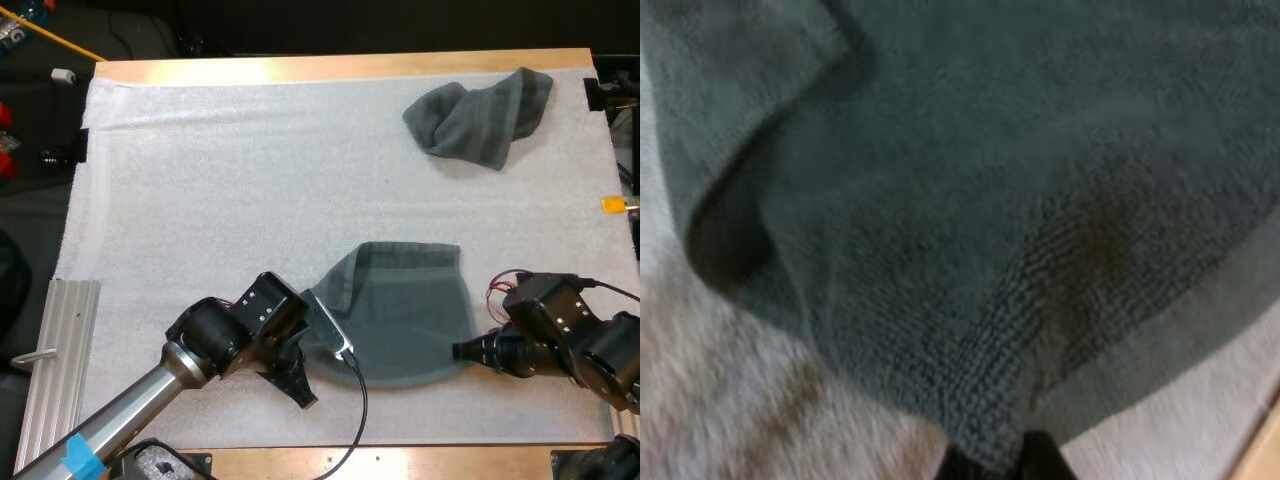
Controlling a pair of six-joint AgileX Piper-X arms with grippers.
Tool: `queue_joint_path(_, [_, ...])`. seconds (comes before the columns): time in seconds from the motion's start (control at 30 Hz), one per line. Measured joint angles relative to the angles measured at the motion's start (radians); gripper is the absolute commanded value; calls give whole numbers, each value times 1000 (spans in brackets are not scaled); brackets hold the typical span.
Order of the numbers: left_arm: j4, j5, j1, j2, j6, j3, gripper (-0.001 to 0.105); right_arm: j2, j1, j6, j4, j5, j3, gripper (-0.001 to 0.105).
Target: Pick towel from pile, fold and stack
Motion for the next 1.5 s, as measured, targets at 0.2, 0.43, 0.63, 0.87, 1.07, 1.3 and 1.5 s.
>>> queue_joint_path(0.2, [-139, 33, 101, 44, -3, 13, 1, 108, -27, 111, -187, 9, 46, 0])
queue_joint_path(0.43, [-249, 94, 255, 182, -3, 13, 1, 266, -148, 214, -386, 8, 61, 0])
queue_joint_path(0.63, [-336, 100, 334, 260, -4, 13, 1, 367, -218, 273, -500, -1, 61, 0])
queue_joint_path(0.87, [-396, 101, 373, 306, -5, 13, 1, 438, -239, 284, -592, 0, 61, 0])
queue_joint_path(1.07, [-451, 145, 373, 322, -6, 13, 1, 441, -239, 308, -669, 41, 61, 0])
queue_joint_path(1.3, [-470, 145, 373, 322, -6, 13, 13, 441, -239, 326, -669, 75, 61, 0])
queue_joint_path(1.5, [-470, 145, 373, 322, -13, 13, 47, 458, -239, 327, -709, -4, 61, 31])
